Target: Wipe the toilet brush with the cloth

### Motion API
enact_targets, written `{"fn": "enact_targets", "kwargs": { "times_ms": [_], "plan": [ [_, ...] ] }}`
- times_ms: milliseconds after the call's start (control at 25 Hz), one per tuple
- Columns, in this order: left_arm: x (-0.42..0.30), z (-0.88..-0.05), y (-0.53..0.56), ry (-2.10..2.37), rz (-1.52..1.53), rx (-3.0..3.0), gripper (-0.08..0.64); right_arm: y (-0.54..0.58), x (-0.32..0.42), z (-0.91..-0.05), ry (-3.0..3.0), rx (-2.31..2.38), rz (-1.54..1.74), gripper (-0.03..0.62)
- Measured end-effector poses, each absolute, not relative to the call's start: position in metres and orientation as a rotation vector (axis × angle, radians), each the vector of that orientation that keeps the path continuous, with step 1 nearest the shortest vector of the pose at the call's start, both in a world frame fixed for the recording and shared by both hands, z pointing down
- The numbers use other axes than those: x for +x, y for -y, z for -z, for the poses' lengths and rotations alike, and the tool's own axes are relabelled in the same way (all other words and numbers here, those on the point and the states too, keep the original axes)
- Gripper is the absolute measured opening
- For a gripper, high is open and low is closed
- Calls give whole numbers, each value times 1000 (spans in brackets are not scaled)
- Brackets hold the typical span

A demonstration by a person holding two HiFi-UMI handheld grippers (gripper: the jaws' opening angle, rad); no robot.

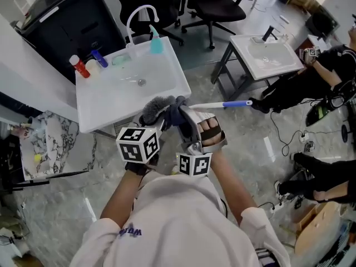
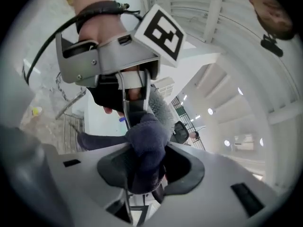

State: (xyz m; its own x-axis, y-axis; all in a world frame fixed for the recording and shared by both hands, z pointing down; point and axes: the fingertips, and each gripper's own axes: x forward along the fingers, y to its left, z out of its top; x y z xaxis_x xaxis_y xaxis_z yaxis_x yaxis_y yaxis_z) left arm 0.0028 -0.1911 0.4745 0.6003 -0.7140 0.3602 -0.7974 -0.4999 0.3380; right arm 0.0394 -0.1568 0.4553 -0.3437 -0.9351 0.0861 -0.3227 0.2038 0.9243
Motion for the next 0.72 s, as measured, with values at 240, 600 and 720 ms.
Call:
{"fn": "enact_targets", "kwargs": {
  "times_ms": [240, 600, 720],
  "plan": [
    [-7, -477, 194, 1284, -377, 2447, 127, 158, 45, -467, 2141, 1083, 702, 149],
    [-44, -484, 201, 1279, -227, 2321, 122, 180, 137, -474, 2111, 1331, 400, 75],
    [-52, -483, 201, 1271, -193, 2304, 121, 188, 170, -469, 2041, 1425, 374, 74]
  ]
}}
